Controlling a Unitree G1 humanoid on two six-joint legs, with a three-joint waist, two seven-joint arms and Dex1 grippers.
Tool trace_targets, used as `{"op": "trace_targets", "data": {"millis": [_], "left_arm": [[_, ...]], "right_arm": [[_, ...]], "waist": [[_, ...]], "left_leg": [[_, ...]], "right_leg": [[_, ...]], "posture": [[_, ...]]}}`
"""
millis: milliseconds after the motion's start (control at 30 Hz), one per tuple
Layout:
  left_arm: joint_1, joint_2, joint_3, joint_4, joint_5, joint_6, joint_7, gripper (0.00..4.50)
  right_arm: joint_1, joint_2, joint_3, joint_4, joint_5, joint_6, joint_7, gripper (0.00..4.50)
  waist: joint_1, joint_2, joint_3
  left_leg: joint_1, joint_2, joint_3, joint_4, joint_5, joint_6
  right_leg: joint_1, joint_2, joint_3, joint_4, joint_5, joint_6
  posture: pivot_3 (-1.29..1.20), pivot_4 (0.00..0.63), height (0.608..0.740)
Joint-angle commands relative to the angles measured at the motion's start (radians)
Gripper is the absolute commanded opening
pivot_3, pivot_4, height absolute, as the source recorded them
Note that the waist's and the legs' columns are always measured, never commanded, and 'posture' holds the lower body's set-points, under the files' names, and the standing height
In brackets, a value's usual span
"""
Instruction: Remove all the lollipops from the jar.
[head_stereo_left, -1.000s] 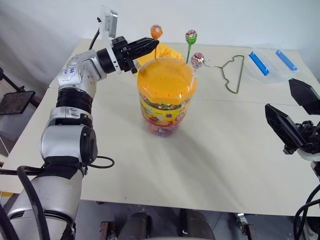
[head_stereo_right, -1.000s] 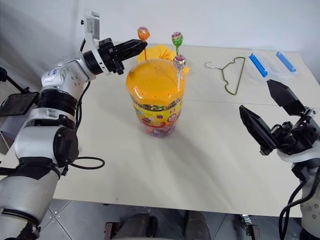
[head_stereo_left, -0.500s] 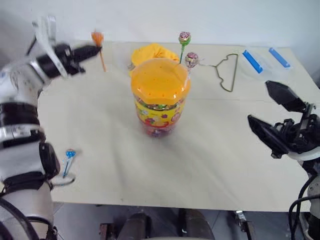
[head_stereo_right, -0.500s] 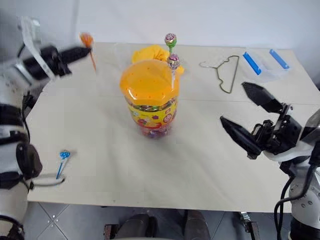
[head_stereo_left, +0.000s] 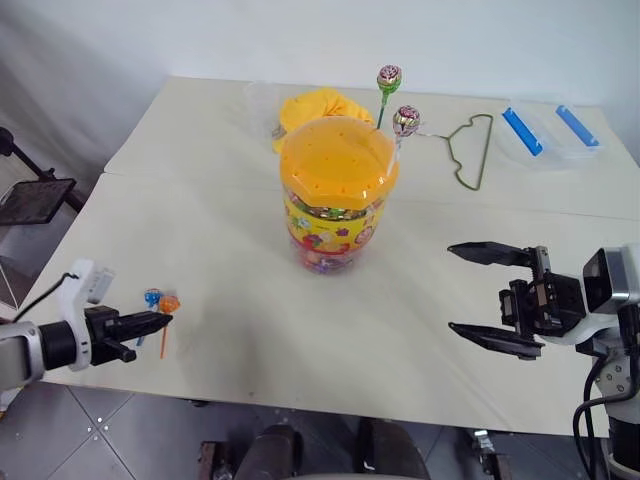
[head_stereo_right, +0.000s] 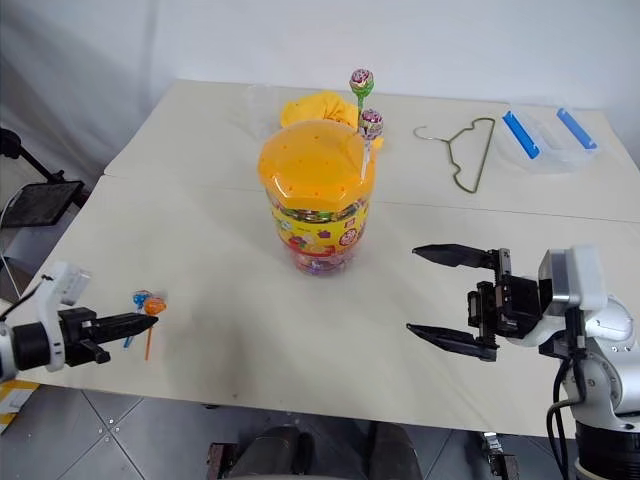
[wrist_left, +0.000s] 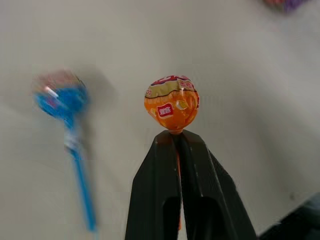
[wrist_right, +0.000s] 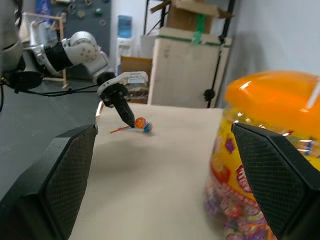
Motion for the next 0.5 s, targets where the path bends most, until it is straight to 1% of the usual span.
{"op": "trace_targets", "data": {"millis": [33,133,200,233,300,433,467,500], "left_arm": [[0.042,0.003,-0.006,-0.045,0.015,-0.016,0.051,0.01],[0.051,0.004,-0.017,-0.031,0.022,-0.049,0.077,0.01],[0.056,0.018,-0.025,-0.017,0.024,-0.078,0.077,0.51],[0.056,0.019,-0.022,-0.011,0.015,-0.092,0.067,0.68],[0.062,0.030,-0.007,-0.007,-0.015,-0.100,0.034,1.24],[0.065,0.064,0.072,0.025,-0.111,-0.136,-0.097,2.46],[0.074,0.083,0.087,0.040,-0.122,-0.144,-0.127,2.79],[0.087,0.109,0.104,0.065,-0.113,-0.195,-0.171,3.05]], "right_arm": [[0.024,-0.020,0.012,-0.013,-0.029,-0.041,0.067,4.50],[0.027,-0.017,0.014,-0.021,-0.034,-0.047,0.068,4.50],[0.029,-0.015,0.014,-0.026,-0.034,-0.048,0.058,4.50],[0.029,-0.013,0.015,-0.027,-0.038,-0.050,0.051,4.50],[0.030,-0.009,0.012,-0.029,-0.042,-0.049,0.031,4.50],[0.030,0.000,-0.025,-0.042,-0.005,0.004,-0.083,4.50],[0.027,0.000,-0.038,-0.049,0.016,0.025,-0.124,4.50],[0.022,-0.005,-0.055,-0.061,0.040,0.057,-0.180,4.50]], "waist": [[-0.003,0.001,-0.001],[-0.007,0.001,-0.001],[-0.008,0.001,-0.001],[-0.007,0.001,-0.001],[-0.007,0.001,-0.001],[-0.004,0.001,0.000],[-0.004,0.001,0.000],[-0.004,0.001,0.000]], "left_leg": [[0.000,0.001,0.000,-0.001,0.000,-0.001],[0.001,0.002,0.001,-0.002,-0.001,-0.002],[0.001,0.002,0.001,-0.002,-0.001,-0.002],[0.001,0.002,0.001,-0.001,-0.001,-0.003],[0.001,0.002,0.001,-0.001,-0.001,-0.003],[0.001,0.002,0.001,-0.001,-0.001,-0.003],[0.001,0.002,0.001,-0.001,-0.001,-0.003],[0.001,0.002,0.001,-0.001,-0.001,-0.003]], "right_leg": [[-0.001,0.000,0.000,0.000,0.000,-0.001],[-0.002,0.001,0.000,0.001,-0.001,-0.002],[-0.002,0.001,0.000,0.001,-0.001,-0.003],[-0.002,0.001,0.000,0.001,-0.002,-0.003],[-0.002,0.001,0.000,0.001,-0.002,-0.003],[-0.002,0.001,-0.001,0.001,-0.002,-0.003],[-0.002,0.001,-0.001,0.001,-0.002,-0.003],[-0.002,0.001,-0.001,0.001,-0.002,-0.004]], "posture": [[0.00,0.150,0.740],[0.00,0.150,0.740],[0.00,0.150,0.740],[0.00,0.150,0.740],[0.00,0.150,0.740],[0.00,0.150,0.740],[0.00,0.150,0.740],[0.00,0.150,0.740]]}}
